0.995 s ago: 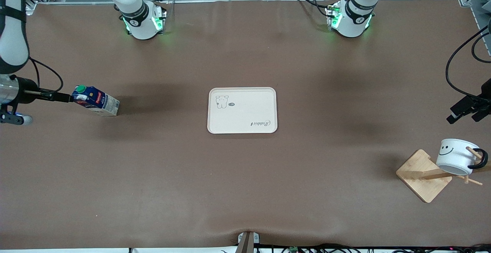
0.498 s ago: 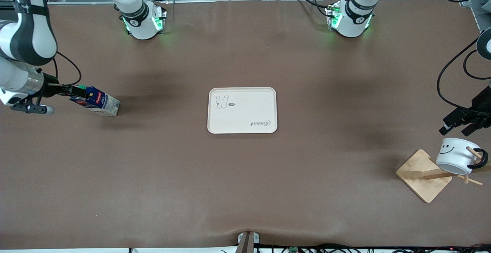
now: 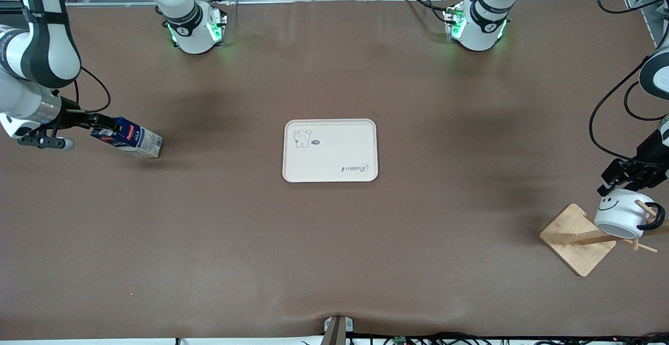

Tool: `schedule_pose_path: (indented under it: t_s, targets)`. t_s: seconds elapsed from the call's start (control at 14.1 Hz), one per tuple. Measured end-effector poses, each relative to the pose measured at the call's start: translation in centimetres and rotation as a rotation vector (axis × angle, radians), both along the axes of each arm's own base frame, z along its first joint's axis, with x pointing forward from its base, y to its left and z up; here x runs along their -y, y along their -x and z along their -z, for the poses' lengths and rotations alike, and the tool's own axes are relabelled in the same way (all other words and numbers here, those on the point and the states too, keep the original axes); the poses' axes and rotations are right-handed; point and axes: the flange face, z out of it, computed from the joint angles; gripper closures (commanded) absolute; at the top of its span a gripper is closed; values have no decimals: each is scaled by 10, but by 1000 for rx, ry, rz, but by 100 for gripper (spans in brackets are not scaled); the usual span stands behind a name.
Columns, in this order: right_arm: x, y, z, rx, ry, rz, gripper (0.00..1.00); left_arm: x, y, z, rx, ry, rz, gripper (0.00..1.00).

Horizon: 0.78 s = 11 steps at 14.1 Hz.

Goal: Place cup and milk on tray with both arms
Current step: 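Grasp the milk carton with the right gripper while the left gripper reaches the mug, then grasp the white mug rim with the left gripper and lift it off the tree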

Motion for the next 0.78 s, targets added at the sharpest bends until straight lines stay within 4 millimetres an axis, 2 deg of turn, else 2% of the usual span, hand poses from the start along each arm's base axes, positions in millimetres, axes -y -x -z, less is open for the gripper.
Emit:
schedule_pose_path:
  t_s: [0.14,0.57,0.71,0.78]
  targets:
    - [-2,5,8,-15,-5,0,0,5,-2,0,1,0,8,99]
    - [2,10,13,-24,-10,13,1,39,-13,-13,31,0,78,100]
    - [2,11,14,-26,-15,17,9,49,-15,-24,49,-3,95,100]
    - [2,12,15,-27,-16,19,16,55,-14,-30,57,-4,104,100]
